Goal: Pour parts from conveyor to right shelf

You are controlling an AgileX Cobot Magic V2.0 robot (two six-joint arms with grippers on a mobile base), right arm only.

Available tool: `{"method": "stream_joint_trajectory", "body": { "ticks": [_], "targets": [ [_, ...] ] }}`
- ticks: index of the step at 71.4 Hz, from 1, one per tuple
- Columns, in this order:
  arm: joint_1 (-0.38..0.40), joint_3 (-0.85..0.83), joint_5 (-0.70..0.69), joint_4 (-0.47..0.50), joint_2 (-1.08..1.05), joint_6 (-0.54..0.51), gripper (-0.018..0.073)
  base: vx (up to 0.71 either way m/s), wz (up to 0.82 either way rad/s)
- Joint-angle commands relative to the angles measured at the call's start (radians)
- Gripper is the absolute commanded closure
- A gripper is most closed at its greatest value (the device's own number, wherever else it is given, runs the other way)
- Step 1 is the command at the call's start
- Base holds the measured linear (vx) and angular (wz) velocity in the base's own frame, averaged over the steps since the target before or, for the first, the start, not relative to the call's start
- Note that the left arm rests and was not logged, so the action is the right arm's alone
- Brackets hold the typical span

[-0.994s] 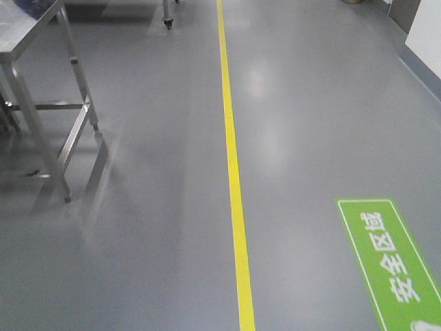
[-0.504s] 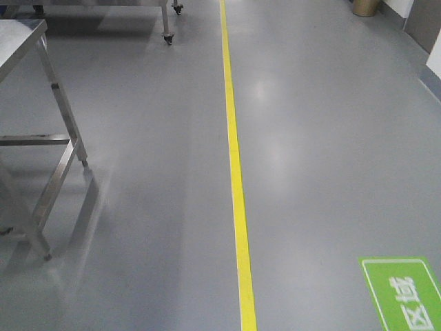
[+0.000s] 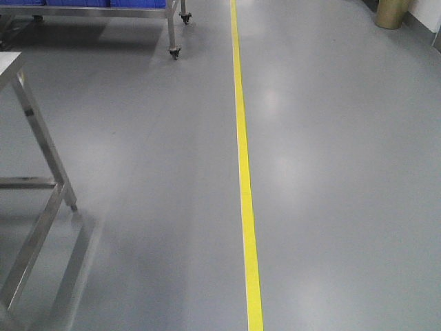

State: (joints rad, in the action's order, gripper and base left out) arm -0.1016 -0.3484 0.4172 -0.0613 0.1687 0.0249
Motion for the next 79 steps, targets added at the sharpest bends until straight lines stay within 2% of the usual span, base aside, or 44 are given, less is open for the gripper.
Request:
{"method": "stream_joint_trajectory", "body": {
  "ticks": [1, 79],
  "targets": [
    [0.004, -0.027, -0.082, -0.006, 0.013, -0.010, 0.0564, 0.71, 0.02],
    [0.004, -0.027, -0.083, -0.006, 0.013, -0.010, 0.0564, 0.73, -0.06]
  ]
}}
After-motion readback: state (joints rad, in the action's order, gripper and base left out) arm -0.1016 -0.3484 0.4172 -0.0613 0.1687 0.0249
